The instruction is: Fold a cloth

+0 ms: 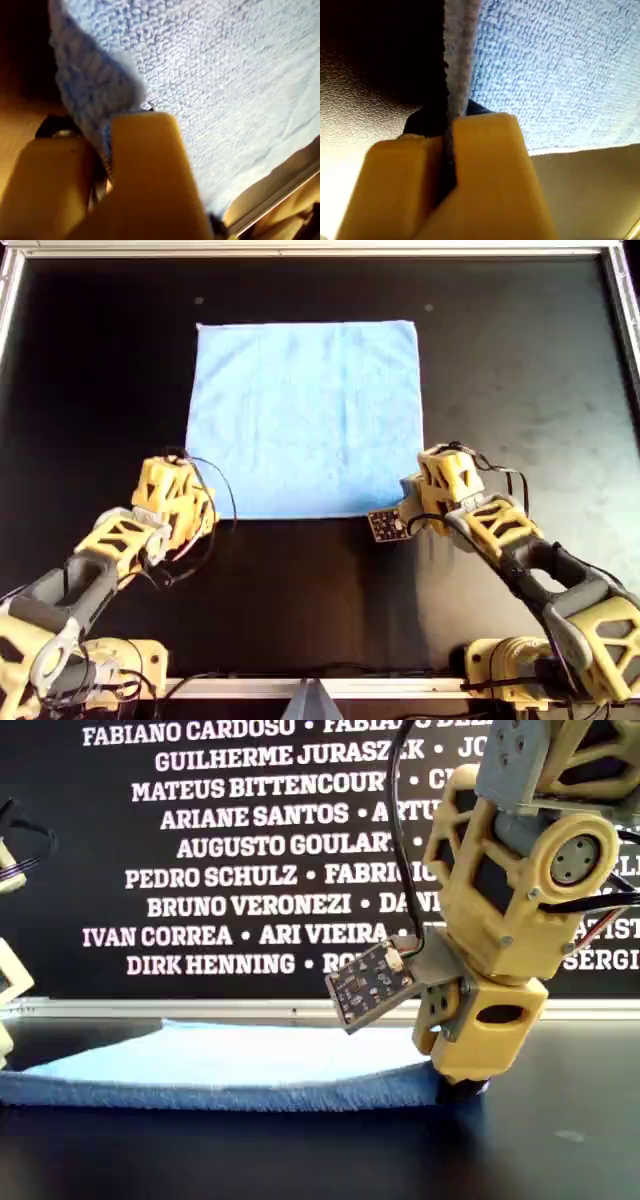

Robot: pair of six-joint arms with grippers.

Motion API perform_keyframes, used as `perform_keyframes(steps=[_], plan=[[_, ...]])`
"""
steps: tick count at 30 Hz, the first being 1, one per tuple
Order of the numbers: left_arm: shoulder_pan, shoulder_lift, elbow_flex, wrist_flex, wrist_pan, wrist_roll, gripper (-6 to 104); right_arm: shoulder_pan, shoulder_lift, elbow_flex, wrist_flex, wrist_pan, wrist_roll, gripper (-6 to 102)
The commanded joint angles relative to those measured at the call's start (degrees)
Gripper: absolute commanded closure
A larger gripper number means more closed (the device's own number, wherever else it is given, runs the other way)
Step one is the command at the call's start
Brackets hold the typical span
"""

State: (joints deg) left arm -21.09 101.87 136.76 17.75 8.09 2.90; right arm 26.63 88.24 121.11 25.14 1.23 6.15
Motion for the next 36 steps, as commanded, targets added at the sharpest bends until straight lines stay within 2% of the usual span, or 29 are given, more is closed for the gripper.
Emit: perform_keyframes(steps=[1, 17, 28, 33, 36], plan=[[-2.02, 3.43, 0.26, 0.44, 0.0, 0.09, 99, -0.7, 2.81, -2.11, -2.11, 0.09, -0.26, 96], [-1.32, 3.69, -1.32, 0.18, -0.44, 0.09, 99, -0.7, 4.13, -2.46, -2.11, 0.09, -0.26, 96], [-1.23, 3.69, -12.13, 0.26, -0.53, 0.18, 99, -0.79, 3.96, -10.81, -2.11, 0.18, -0.26, 96], [-1.14, 2.64, -17.93, 0.26, -0.53, 0.18, 99, -3.87, 2.46, -16.96, -2.11, 0.18, -0.26, 96], [0.44, 2.55, -20.92, 0.18, -0.53, 0.18, 99, -6.68, 1.14, -21.45, -2.2, -0.26, -0.26, 96]])
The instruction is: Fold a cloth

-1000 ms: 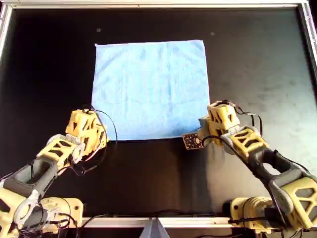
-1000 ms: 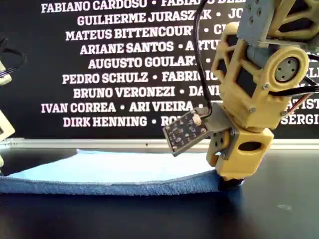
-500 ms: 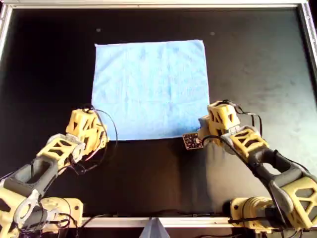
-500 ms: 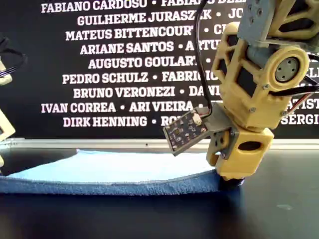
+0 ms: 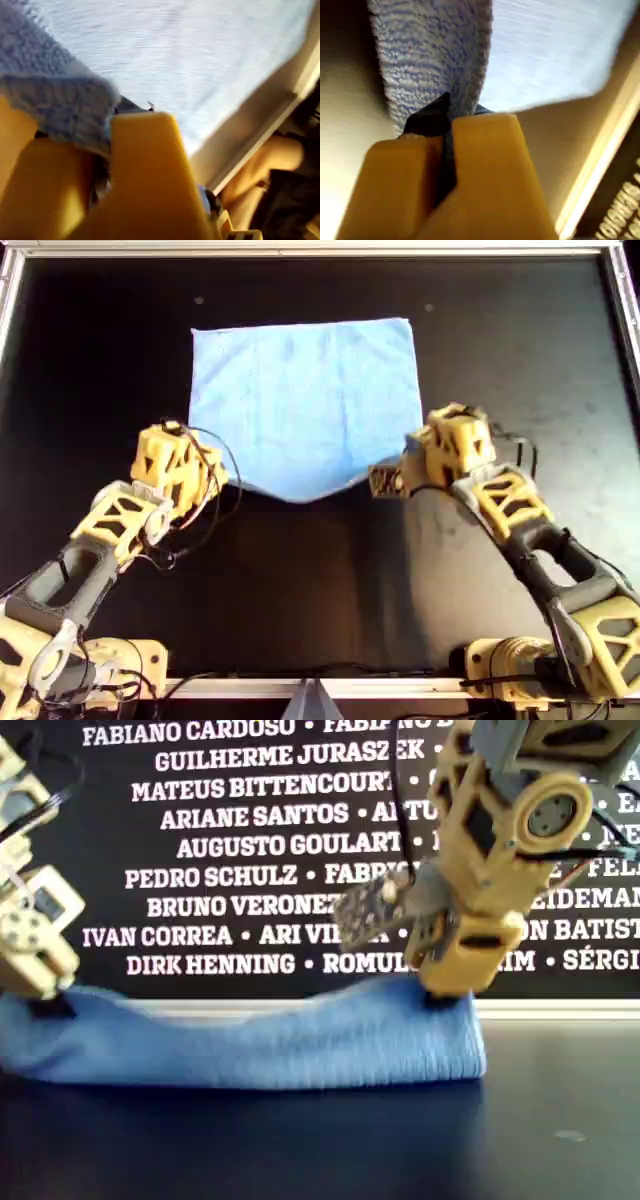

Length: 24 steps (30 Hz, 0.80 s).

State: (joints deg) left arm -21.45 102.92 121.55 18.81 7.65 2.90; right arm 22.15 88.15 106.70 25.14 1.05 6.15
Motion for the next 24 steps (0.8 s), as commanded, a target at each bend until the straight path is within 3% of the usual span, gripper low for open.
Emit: perform_keyframes(steps=[1, 5, 17, 24], plan=[[1.67, 1.49, -6.5, -1.14, -0.09, 0.18, 99, -2.81, 0.18, -8.53, -2.29, -0.35, -0.26, 96], [4.48, 0.88, -9.93, -1.58, -0.09, 0.18, 99, -3.6, -4.31, -15.56, -2.29, -0.62, -0.26, 96], [4.83, -20.13, -31.73, -1.67, -0.09, 0.18, 99, -4.22, -22.15, -34.89, -2.29, -0.62, -0.26, 96], [8.17, -29.97, -45.88, -1.67, -0.09, 0.18, 99, -5.89, -33.13, -50.1, -2.29, -0.62, -0.26, 96]])
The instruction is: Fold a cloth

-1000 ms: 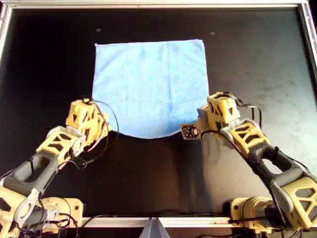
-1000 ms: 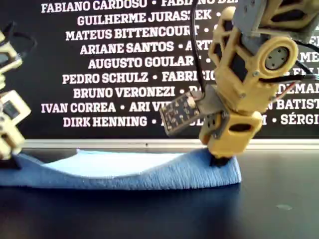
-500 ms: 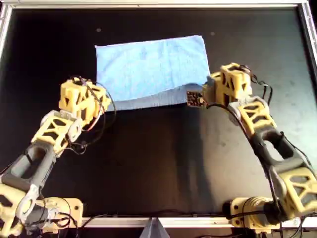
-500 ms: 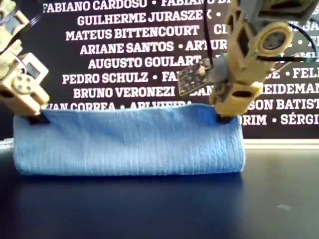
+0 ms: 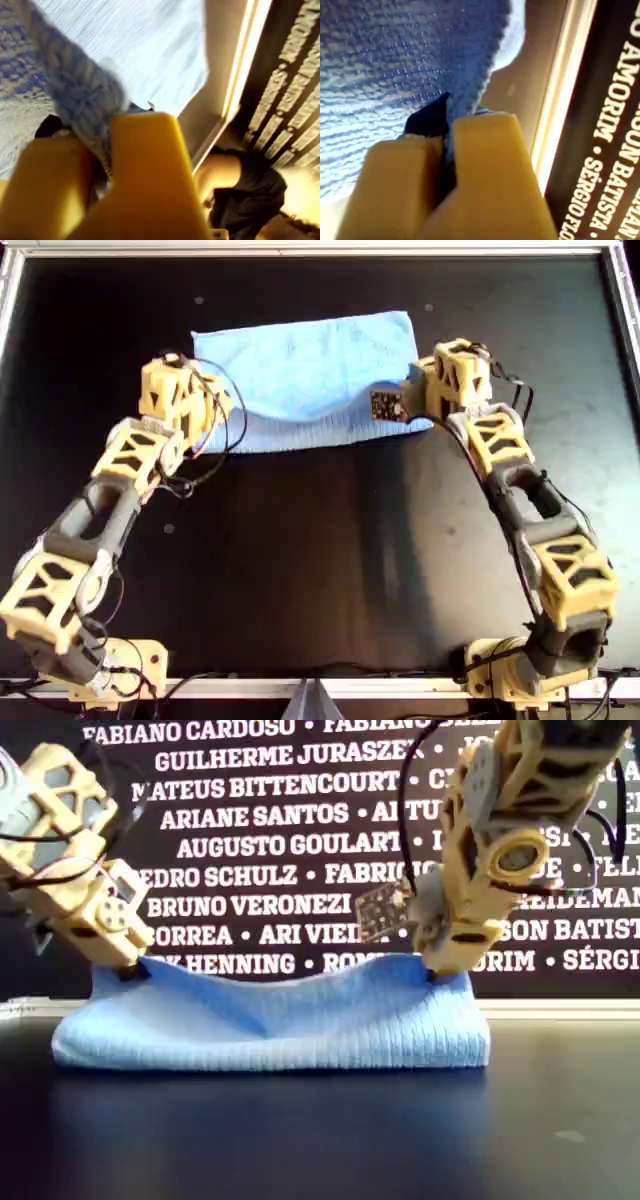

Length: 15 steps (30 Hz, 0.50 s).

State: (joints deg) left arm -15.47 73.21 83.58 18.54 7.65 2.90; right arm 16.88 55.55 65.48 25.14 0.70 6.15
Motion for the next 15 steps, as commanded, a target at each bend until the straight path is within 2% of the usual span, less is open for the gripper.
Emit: perform_keyframes(steps=[1, 15], plan=[[2.37, -1.58, -9.4, -1.41, -0.09, 0.18, 99, -0.62, -2.37, -11.07, -2.29, -0.26, -0.26, 96], [2.46, -18.81, -29.0, -1.41, -0.09, 0.18, 99, -0.7, -24.96, -40.08, -2.29, -0.26, -0.26, 96]])
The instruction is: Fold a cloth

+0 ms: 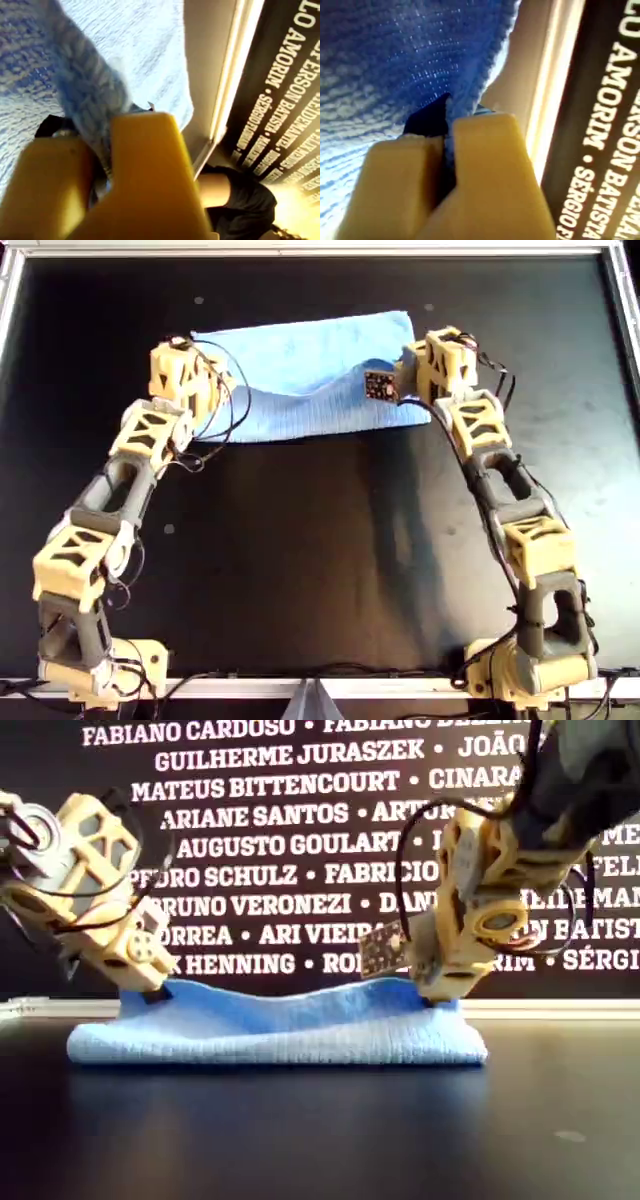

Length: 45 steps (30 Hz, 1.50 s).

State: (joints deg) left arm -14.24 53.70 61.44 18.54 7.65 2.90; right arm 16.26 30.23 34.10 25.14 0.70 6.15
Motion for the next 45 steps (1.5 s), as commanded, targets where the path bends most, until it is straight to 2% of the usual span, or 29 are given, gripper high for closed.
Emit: perform_keyframes(steps=[1, 10, 29, 32, 36, 39, 41, 45], plan=[[1.23, -0.09, -8.09, -1.41, -0.09, 0.18, 99, -0.09, -0.88, -10.55, -2.29, -0.18, -0.26, 96], [3.6, -4.75, -13.54, -1.41, -0.09, 0.18, 99, -0.18, -11.07, -25.14, -2.29, 0.53, -0.26, 95], [3.69, -5.27, -15.47, -1.58, 0.0, 0.09, 96, -0.09, -16.0, -31.73, -2.29, 0.62, -0.09, 93], [3.69, -5.27, -15.38, -1.58, 0.0, 0.09, 86, -0.09, -16.08, -31.73, -2.29, 0.7, -0.18, 83], [3.78, -5.27, -15.03, -1.49, 0.0, 0.09, 61, -0.09, -16.0, -31.73, -2.29, 0.7, -0.18, 61], [3.78, -5.27, -14.68, -1.49, 0.0, 0.09, 46, -0.09, -15.38, -31.73, -2.29, 0.7, -0.18, 49], [3.78, -5.27, -14.5, -1.49, 0.0, 0.09, 39, -0.09, -15.03, -31.73, -2.29, 0.7, -0.18, 45], [3.87, -5.27, -14.5, -1.49, 0.0, 0.09, 31, -0.18, -14.59, -31.73, -2.29, 0.7, -0.18, 45]])
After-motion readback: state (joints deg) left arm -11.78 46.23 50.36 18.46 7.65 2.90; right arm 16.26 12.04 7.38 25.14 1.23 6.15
